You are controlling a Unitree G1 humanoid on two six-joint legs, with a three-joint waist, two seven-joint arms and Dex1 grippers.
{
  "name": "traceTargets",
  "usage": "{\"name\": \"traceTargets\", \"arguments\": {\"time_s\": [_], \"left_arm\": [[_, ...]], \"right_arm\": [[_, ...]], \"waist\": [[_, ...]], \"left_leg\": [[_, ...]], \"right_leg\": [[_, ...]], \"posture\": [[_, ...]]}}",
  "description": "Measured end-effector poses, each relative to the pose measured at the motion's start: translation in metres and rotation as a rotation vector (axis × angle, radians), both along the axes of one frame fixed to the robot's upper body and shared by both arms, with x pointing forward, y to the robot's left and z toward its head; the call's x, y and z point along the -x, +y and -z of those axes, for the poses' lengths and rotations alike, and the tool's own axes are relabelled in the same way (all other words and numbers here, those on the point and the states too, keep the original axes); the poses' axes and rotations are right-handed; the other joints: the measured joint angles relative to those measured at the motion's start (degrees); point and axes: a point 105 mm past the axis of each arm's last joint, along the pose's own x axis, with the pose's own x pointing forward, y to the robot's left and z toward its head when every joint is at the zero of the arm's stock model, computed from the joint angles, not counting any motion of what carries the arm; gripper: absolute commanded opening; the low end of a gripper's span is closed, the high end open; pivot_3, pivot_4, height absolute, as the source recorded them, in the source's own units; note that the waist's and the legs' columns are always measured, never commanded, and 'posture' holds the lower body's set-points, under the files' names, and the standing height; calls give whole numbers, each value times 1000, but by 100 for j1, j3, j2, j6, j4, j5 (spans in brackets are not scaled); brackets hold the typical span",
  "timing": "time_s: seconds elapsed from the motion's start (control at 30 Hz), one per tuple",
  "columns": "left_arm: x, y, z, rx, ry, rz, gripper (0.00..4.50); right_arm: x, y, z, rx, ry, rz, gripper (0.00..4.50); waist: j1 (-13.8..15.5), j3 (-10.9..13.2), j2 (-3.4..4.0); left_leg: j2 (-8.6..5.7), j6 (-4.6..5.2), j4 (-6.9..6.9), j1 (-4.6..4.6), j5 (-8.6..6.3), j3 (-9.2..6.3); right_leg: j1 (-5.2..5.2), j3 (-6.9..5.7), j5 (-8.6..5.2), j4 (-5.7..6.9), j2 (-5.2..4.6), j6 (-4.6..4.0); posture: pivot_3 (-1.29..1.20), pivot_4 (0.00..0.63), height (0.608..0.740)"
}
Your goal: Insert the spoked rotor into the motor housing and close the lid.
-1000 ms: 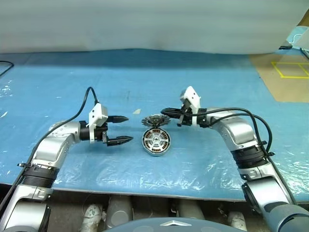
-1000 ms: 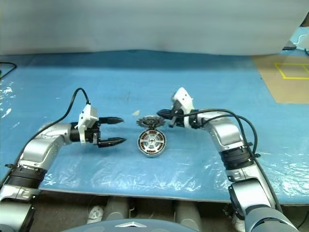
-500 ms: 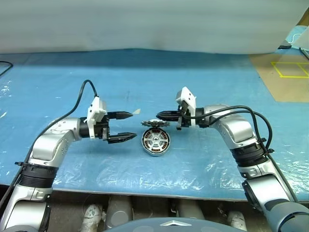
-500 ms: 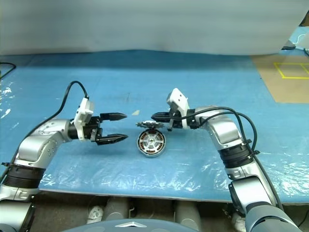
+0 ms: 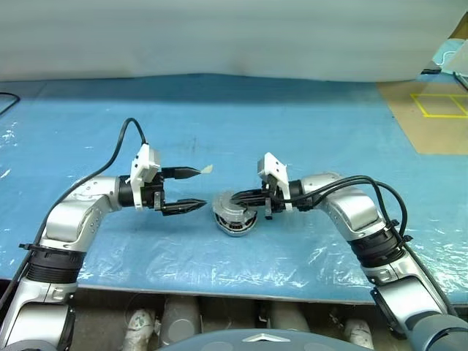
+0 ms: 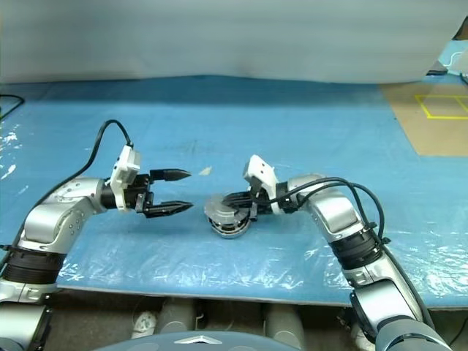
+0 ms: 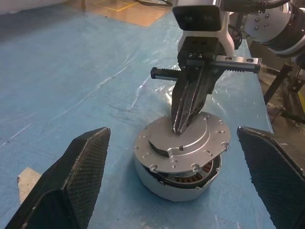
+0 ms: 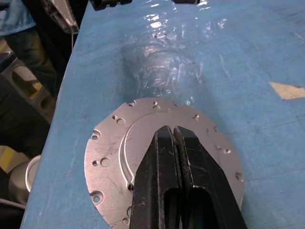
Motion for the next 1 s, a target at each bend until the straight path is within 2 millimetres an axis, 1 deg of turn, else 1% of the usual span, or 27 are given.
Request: {"name": "traceTargets", "arguments": {"time_s": [0.13,0.23,0.47,0.57,0.63,0.73,0.87,0.9,1.0], "left_arm": [[1,0,2,-1,7,-2,4500],[1,1,3,-2,9,-2,4500],[5,-2,5,-10,11,10,4500],[6,-2,5,-14,16,10,4500],[6,-3,4,-15,14,14,4500],[7,-5,3,-17,12,16,4500],[7,-5,4,-19,16,15,4500],[7,-5,4,-25,15,16,4500],[8,-7,7,-37,18,26,4500]], "right_arm": [[1,0,4,32,-25,-20,19],[4,-6,15,74,-27,-29,19],[5,-8,19,98,-102,-68,19],[4,-8,17,82,-94,-57,19],[2,-10,15,61,-69,-33,19],[-3,-13,5,4,-35,12,611],[-11,-12,-15,-66,-44,43,1984],[-11,-11,-17,-70,-50,44,2364],[-10,-8,-16,-71,-47,38,3392]], "waist": [[3,0,0],[3,0,0],[2,0,0],[2,0,-1],[2,0,-1],[1,0,0],[-6,0,0],[-3,0,0],[0,0,0]], "left_leg": [[-1,0,0,-1,0,0],[-1,0,-1,-2,0,0],[-1,1,0,10,-1,0],[-2,1,1,11,-1,0],[-2,1,1,10,-1,-1],[-1,1,0,6,-1,0],[1,1,-2,4,-1,0],[2,1,-3,4,-1,0],[0,1,-3,-1,-1,0]], "right_leg": [[0,0,0,-1,-1,0],[0,0,0,-2,-1,0],[9,2,-6,-1,-1,10],[11,4,-12,-1,-1,20],[10,3,-7,-1,-1,11],[7,3,-1,-1,0,2],[2,1,-1,-1,2,1],[2,0,-1,-1,2,0],[0,0,-2,-3,1,0]], "posture": [[0,150,740],[0,150,740],[0,150,740],[0,150,740],[0,150,740],[0,150,740],[0,150,740],[0,150,740],[0,150,740]]}}
